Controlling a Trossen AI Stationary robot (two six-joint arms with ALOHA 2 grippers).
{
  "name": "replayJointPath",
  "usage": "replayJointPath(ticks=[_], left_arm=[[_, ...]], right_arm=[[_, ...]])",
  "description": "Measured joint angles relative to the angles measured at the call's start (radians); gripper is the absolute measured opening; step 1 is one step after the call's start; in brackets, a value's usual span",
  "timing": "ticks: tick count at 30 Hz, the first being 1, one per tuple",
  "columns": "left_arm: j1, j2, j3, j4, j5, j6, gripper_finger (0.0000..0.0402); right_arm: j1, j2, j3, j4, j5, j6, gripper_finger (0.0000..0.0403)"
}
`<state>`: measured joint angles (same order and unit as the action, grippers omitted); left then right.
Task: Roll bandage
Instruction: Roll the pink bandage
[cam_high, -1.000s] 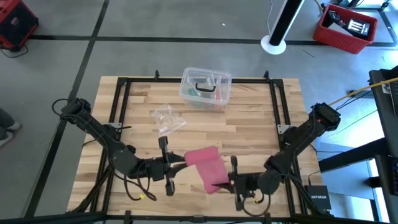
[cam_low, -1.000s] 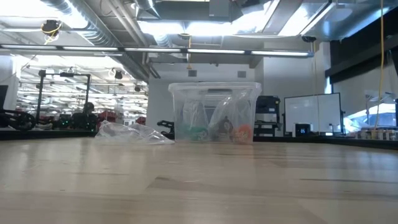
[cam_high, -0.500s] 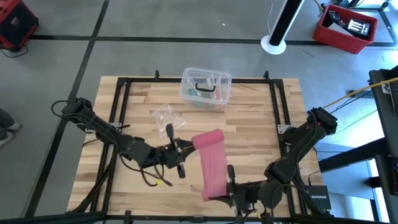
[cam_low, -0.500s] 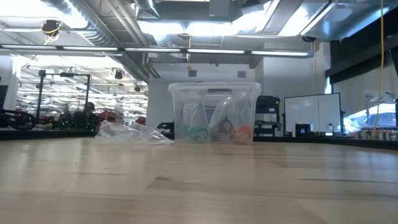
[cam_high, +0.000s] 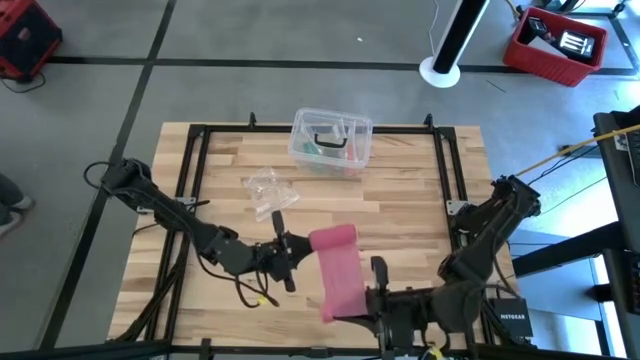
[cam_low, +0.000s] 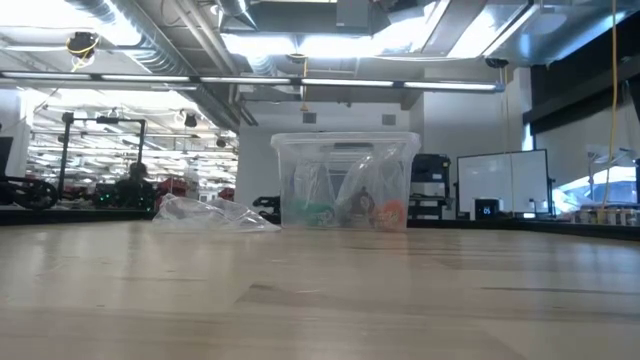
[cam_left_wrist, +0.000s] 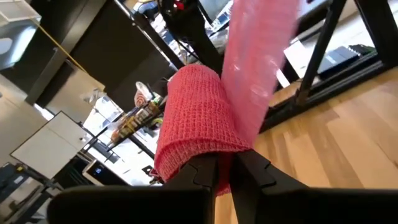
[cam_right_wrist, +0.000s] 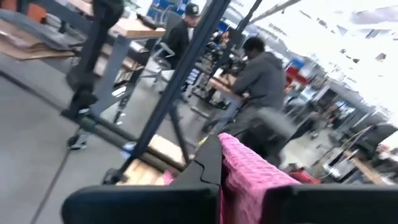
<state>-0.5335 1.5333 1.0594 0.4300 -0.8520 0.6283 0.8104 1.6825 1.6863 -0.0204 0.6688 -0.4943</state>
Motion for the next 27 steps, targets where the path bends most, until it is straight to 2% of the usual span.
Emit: replayJointPath(ticks=[6, 11, 15, 21, 24, 27], left_arm=[[-0.007, 0.069, 0.0, 0.017, -0.001, 0.021, 0.0017], [-0.036, 0.102, 0.0, 0.029, 0.0, 0.018, 0.0017], [-0.083, 0.111, -0.001, 0.029, -0.003, 0.082, 0.0017], [-0.17, 0.113, 0.007, 0.026, -0.083, 0.123, 0.0017], [-0.202, 0.113, 0.017, 0.029, -0.096, 0.159, 0.0017], [-0.217, 0.113, 0.032, 0.031, -0.097, 0.177, 0.0017]], right_arm=[[-0.073, 0.0, 0.049, -0.018, 0.022, 0.0, 0.0006], [-0.151, -0.001, 0.052, -0.053, 0.048, 0.067, 0.0006], [-0.225, -0.004, 0.053, -0.126, 0.042, 0.138, 0.0007], [-0.34, -0.007, 0.055, -0.353, -0.064, 0.37, 0.0007], [-0.384, -0.007, 0.055, -0.443, -0.085, 0.47, 0.0007], [-0.431, -0.007, 0.056, -0.511, -0.166, 0.563, 0.0007]])
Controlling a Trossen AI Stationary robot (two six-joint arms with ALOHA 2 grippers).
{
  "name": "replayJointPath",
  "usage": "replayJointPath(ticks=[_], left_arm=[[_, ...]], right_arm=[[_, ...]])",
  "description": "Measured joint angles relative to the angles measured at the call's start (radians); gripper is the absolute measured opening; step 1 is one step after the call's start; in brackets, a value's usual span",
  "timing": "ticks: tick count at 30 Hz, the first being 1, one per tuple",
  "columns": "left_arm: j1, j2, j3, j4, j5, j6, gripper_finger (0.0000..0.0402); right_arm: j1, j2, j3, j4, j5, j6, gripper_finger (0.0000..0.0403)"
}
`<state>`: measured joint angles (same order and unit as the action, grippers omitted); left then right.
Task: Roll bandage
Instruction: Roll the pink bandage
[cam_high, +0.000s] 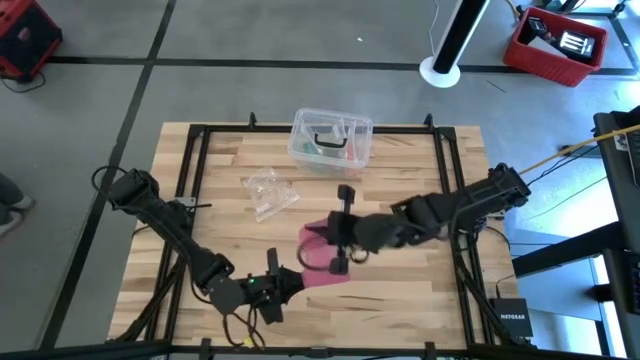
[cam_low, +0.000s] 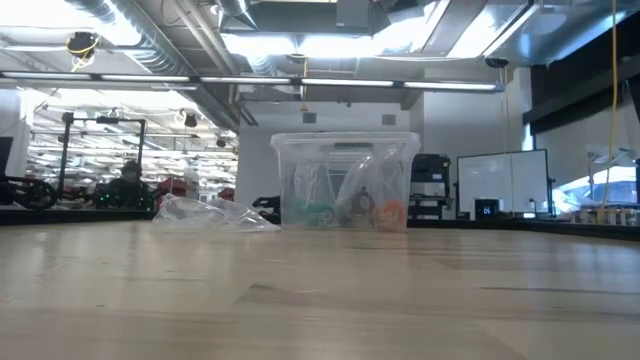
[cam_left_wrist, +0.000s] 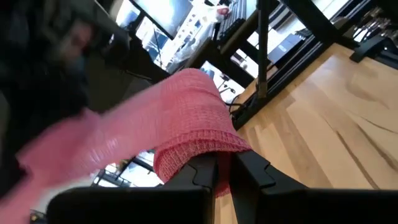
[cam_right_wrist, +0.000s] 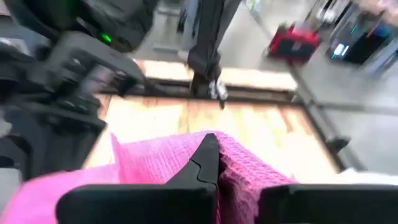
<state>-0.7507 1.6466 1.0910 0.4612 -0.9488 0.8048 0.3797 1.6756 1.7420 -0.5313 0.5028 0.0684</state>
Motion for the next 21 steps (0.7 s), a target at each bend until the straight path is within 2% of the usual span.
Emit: replayJointPath(ticks=[7, 10, 13, 17, 21], left_arm=[[-0.001, 0.0, 0.003, -0.002, 0.004, -0.031, 0.0017], [0.0, 0.0, 0.003, -0.001, 0.004, -0.047, 0.0017], [0.005, 0.0, 0.003, -0.004, 0.009, -0.111, 0.0017], [0.01, 0.008, 0.004, 0.001, 0.047, -0.361, 0.0017], [0.018, 0.056, 0.005, -0.004, 0.118, -0.602, 0.0017]], right_arm=[[-0.074, 0.0, 0.0, -0.128, -0.211, 0.231, 0.0027], [-0.09, 0.002, 0.0, -0.154, -0.285, 0.285, 0.0064], [-0.087, 0.005, 0.0, -0.18, -0.313, 0.293, 0.012], [-0.091, 0.005, 0.0, -0.2, -0.289, 0.325, 0.0199], [-0.101, 0.011, 0.0, -0.223, -0.291, 0.326, 0.0259]])
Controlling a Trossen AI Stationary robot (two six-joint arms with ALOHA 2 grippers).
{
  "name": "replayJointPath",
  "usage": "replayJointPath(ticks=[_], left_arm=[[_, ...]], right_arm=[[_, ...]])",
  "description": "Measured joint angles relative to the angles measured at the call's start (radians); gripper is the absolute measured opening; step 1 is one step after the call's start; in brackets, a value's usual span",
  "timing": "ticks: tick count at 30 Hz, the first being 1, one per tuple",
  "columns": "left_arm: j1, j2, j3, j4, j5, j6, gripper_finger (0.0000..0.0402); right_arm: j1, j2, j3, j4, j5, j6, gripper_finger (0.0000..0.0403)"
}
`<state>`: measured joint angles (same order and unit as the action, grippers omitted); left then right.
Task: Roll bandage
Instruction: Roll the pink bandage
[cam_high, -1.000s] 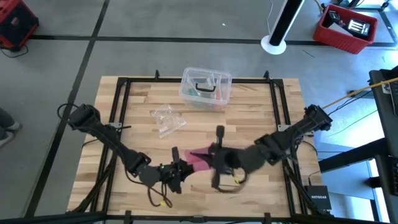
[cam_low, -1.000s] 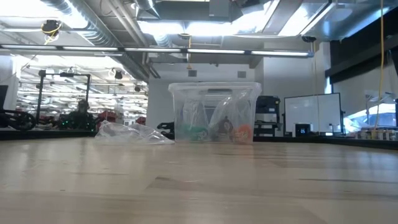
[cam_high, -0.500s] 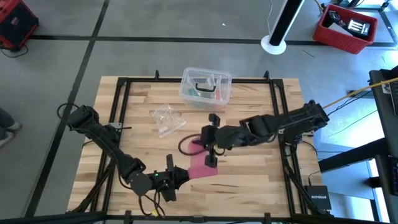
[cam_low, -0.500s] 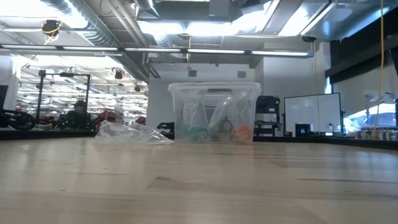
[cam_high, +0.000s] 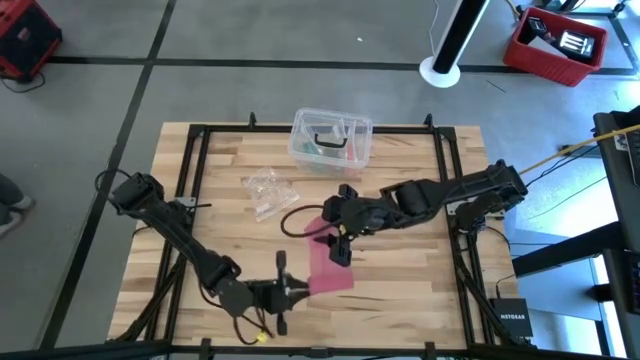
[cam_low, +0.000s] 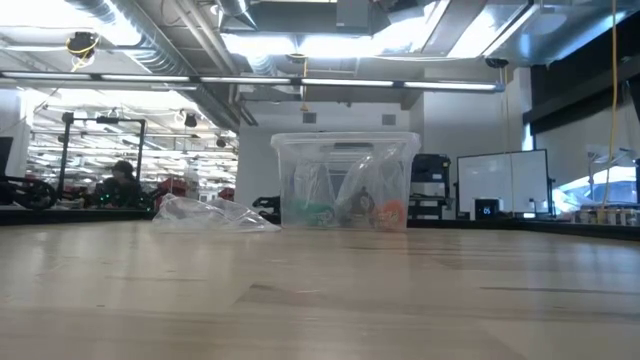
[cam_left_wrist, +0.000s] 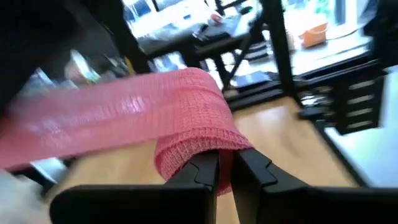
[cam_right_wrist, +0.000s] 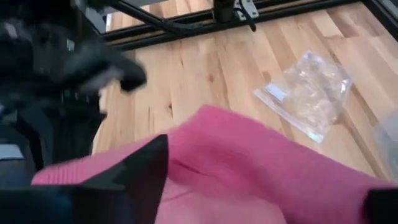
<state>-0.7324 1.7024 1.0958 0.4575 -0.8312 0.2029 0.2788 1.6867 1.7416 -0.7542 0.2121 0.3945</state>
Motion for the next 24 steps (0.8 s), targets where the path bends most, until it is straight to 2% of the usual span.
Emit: replayJointPath(ticks=[5, 11, 16, 24], left_arm=[[0.001, 0.05, 0.0, 0.002, 0.005, -0.184, 0.0017], [0.013, 0.059, 0.0, -0.008, 0.005, -0.302, 0.0017], [0.015, 0.059, 0.0, -0.027, 0.005, -0.304, 0.0017], [0.015, 0.059, 0.0, -0.014, 0.002, -0.295, 0.0017]], right_arm=[[-0.013, 0.046, -0.001, -0.021, -0.052, 0.08, 0.03], [-0.012, 0.082, -0.001, -0.076, -0.168, 0.218, 0.0312], [-0.018, 0.076, -0.002, -0.082, -0.257, 0.258, 0.0305], [-0.018, 0.05, 0.062, -0.127, -0.243, 0.223, 0.0298]])
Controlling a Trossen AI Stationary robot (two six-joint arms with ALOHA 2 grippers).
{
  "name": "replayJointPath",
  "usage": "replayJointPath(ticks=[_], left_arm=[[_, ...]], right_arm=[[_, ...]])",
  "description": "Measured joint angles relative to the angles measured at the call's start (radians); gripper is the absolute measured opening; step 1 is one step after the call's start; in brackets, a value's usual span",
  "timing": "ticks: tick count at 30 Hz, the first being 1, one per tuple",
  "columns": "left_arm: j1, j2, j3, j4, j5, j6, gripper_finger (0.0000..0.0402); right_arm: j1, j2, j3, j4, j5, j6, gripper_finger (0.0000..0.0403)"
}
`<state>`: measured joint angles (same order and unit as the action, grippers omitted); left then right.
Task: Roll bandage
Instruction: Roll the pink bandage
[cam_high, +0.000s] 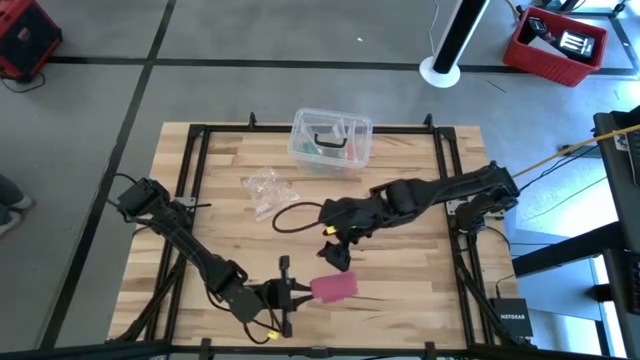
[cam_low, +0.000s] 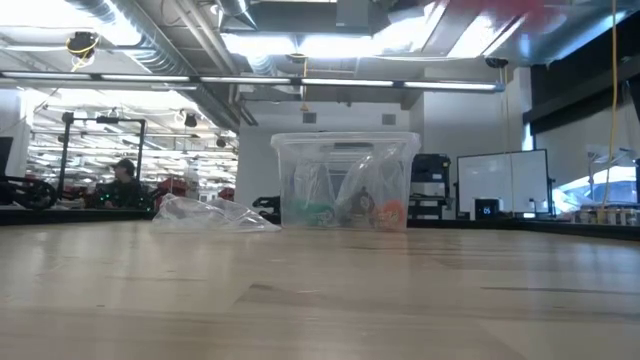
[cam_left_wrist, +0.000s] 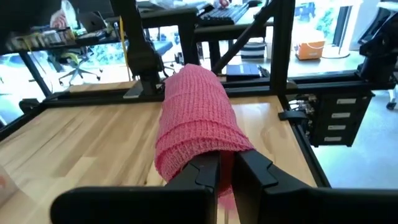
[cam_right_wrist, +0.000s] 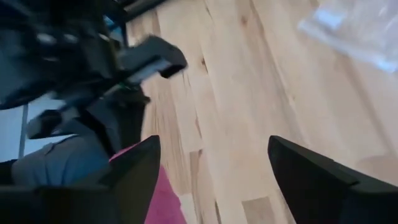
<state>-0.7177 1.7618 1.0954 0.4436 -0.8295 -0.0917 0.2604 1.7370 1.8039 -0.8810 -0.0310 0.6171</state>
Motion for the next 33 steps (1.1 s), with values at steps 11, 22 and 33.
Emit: replayJointPath(ticks=[11, 22, 33], left_arm=[[-0.011, -0.084, 0.0, 0.095, -0.001, 0.204, 0.0017], [-0.019, -0.139, 0.0, 0.089, -0.001, 0.309, 0.0017], [-0.015, -0.139, 0.0, 0.088, 0.01, 0.286, 0.0017]], right_arm=[[0.276, -0.12, 0.063, -0.289, 0.384, -0.054, 0.0298], [0.736, -0.117, -0.425, 0.07, 1.464, -0.129, 0.0298], [0.601, -0.135, -0.61, 0.359, 1.263, -0.165, 0.027]])
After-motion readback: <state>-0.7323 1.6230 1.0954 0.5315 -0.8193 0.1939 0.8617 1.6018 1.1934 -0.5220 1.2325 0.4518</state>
